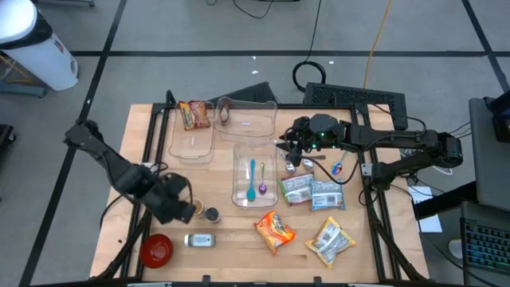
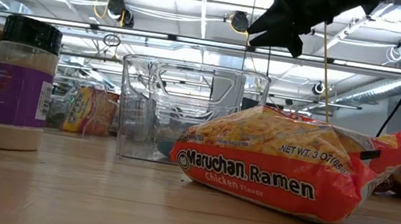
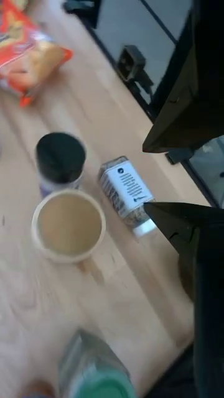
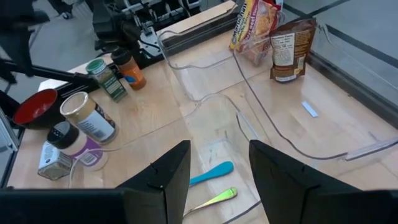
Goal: Pick & Place Food Item
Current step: Put the gold seasoning bottle into the top right transparent bin
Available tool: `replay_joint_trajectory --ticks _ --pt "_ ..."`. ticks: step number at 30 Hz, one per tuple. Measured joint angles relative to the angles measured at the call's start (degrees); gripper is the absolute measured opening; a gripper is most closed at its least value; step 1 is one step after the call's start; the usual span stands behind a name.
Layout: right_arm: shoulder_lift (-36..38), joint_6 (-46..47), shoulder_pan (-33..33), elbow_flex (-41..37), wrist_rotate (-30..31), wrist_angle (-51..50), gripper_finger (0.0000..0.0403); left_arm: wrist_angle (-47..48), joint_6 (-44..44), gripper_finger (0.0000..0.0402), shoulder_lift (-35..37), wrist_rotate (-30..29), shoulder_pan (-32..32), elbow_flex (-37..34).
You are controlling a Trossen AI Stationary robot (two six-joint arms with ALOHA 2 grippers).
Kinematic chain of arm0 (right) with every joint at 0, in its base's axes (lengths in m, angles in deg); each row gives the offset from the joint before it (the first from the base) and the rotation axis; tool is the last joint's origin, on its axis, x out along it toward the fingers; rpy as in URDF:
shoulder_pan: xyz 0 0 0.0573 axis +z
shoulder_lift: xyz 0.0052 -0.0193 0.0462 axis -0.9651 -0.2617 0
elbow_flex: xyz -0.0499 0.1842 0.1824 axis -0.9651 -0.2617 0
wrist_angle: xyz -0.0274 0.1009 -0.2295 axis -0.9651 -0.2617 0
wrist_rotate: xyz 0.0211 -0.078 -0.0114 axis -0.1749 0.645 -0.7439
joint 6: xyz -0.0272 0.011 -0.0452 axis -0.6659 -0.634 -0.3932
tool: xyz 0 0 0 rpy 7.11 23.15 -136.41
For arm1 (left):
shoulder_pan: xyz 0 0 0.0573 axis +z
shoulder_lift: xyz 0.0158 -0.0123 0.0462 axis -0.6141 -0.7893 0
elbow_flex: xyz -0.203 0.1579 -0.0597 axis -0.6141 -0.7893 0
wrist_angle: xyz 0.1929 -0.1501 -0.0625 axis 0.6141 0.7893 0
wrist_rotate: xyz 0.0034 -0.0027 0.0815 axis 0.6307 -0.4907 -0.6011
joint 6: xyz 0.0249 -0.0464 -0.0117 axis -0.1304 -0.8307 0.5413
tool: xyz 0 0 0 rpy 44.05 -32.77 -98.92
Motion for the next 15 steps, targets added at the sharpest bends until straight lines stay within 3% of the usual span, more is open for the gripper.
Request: replay_joint_trajectory --ticks 5,10,15 --pt "0.0 0.3 0.0 0.0 0.1 1.0 0.0155 -1.9 5.2 0.0145 -3.7 -0.2 -3.1 0.0" --pt "0.0 6.2 0.0 0.0 0.1 4.8 0.0155 -1.8 9.3 0.0145 -4.5 -1.8 -5.4 0.0" --pt "0.0 10.3 0.7 0.0 0.2 10.8 0.0155 4.2 16.9 0.0145 -4.4 -4.6 -6.0 2.1"
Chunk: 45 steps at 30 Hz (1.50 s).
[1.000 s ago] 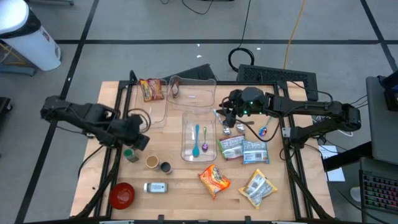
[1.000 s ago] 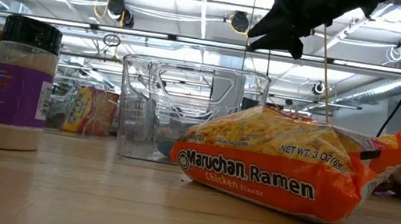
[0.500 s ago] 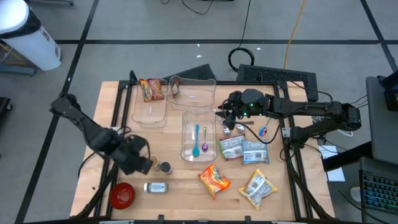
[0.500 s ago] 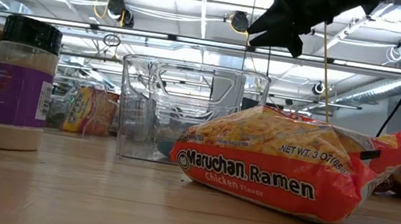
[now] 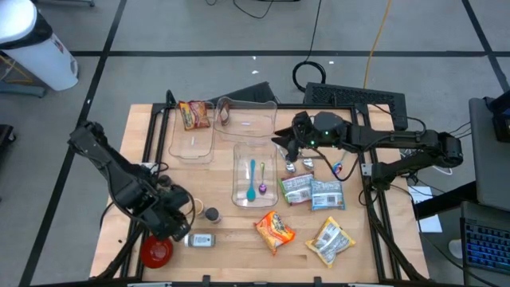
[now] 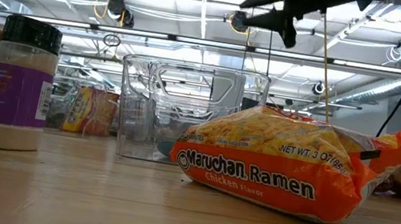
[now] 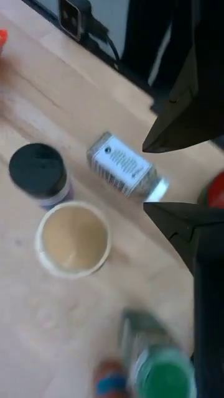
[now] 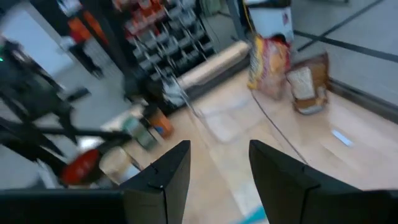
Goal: Pick & Place Food Item
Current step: Put the gold seasoning bottle into the top right transparent bin
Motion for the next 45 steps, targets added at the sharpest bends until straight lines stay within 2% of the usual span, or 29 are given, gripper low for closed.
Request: replay_joint_trajectory --ticks 4,9,17,23,31,37,45 --pt "-0.2 4.2 1.4 0.0 0.3 4.0 0.0155 6.5 7.3 0.0145 0.7 0.0 0.6 0.8" --pt "-0.5 4.9 4.5 0.0 0.4 4.6 0.0155 7.9 14.5 0.0145 1.4 0.6 2.5 0.8" --pt "-1.4 4.8 8.8 0.0 10.9 5.3 0.0155 7.9 22.5 0.0145 1.6 3.2 4.4 0.9" --pt "-1.5 4.7 8.8 0.0 10.7 6.3 0.0155 8.0 27.4 0.0145 1.5 3.3 7.2 0.9" --pt "-1.6 4.2 7.7 0.0 10.6 5.8 0.0155 8.0 32.0 0.0149 1.6 6.8 12.5 0.9" --pt "-1.6 2.7 7.8 0.0 10.5 5.8 0.0155 7.9 35.6 0.0200 1.6 11.0 15.2 0.9" --pt "-1.6 -1.0 7.8 0.0 10.6 5.8 0.0155 8.0 38.7 0.0321 1.6 12.0 16.3 0.9"
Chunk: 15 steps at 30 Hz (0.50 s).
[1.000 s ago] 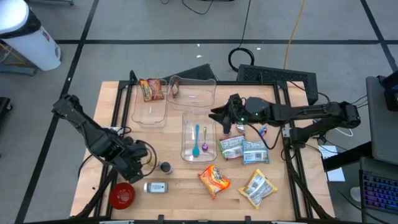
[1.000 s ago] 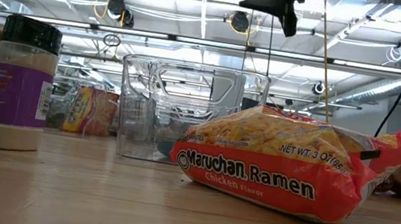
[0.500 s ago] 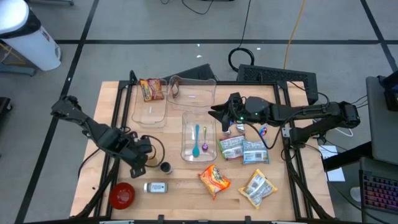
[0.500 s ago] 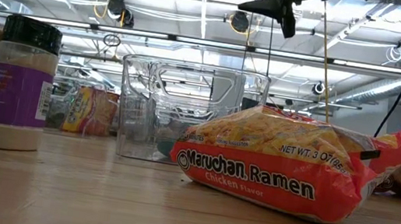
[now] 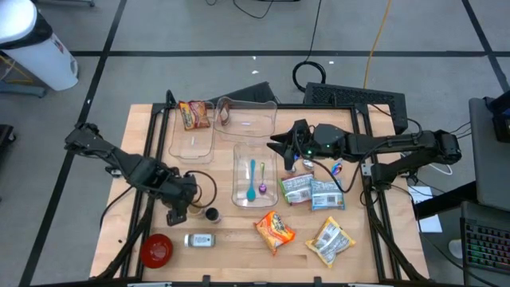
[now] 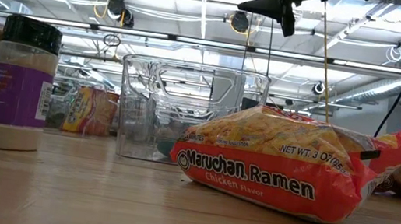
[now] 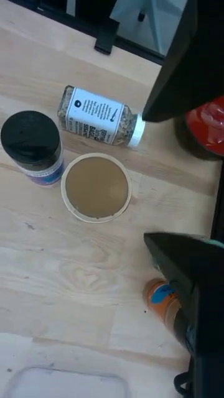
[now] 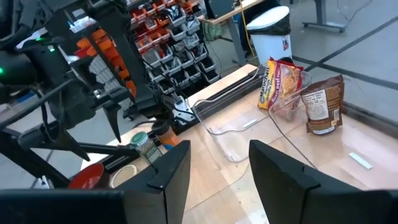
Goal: Pick & Place Food Item
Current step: Put the gold seasoning bottle into the top right transparent bin
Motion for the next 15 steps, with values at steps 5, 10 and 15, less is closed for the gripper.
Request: replay_joint_trajectory --ticks 5,10,15 --pt "0.0 -3.1 0.0 0.0 0.2 0.0 0.0155 -0.2 -0.6 0.0386 0.0 0.2 0.7 0.0" --pt "0.0 -5.2 0.0 0.0 0.4 0.0 0.0155 -0.2 -3.2 0.0389 0.0 2.4 1.4 0.0" --pt "0.0 -6.6 -0.4 0.0 0.3 0.0 0.0155 -0.3 -0.9 0.0369 0.0 2.9 1.6 0.0"
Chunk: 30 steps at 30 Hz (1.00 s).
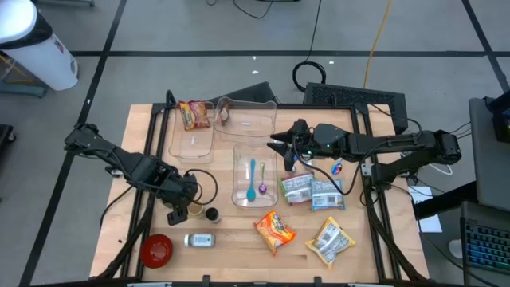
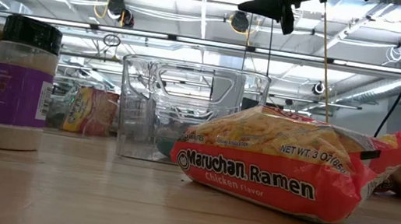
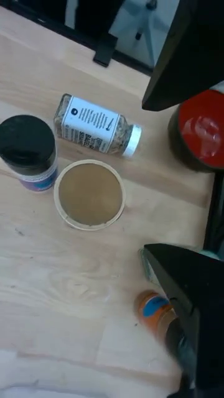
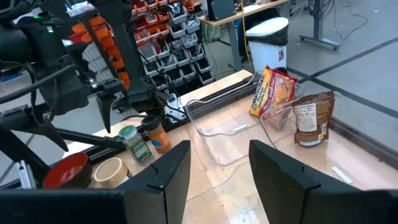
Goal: Pick & Place Food Item
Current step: Put the gold seasoning bottle into the top right transparent bin
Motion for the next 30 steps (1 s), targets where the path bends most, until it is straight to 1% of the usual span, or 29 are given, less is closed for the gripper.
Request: replay_joint_trajectory --ticks 5,10,13,17,22,27,30 --pt "0.0 0.0 -1.2 0.0 0.0 0.0 0.0155 -0.1 3.3 0.0364 0.0 -4.6 0.0 0.0" --pt "0.0 0.0 -1.7 0.0 -0.2 -0.2 0.0155 -1.4 7.0 0.0373 -0.5 -9.9 0.0 0.0" --pt "0.0 0.0 -1.7 0.0 -0.3 -1.0 0.0155 -3.0 7.3 0.0380 -0.5 -11.8 0.0 0.0" --pt "0.0 0.0 -1.7 0.0 -0.3 -2.3 0.0155 -5.2 9.1 0.0385 -0.5 -13.5 0.0 0.0" --pt "0.0 0.0 -1.7 0.0 -0.3 -3.5 0.0155 -6.3 9.5 0.0382 -0.5 -13.7 0.0 -0.1" --pt "0.0 0.0 -1.7 0.0 -0.3 -3.5 0.0155 -10.2 8.7 0.0379 -0.5 -13.6 0.0 -3.1" --pt "0.0 0.0 -1.7 0.0 -0.3 -3.4 0.0155 -10.8 6.8 0.0383 -0.5 -13.3 0.0 -4.9"
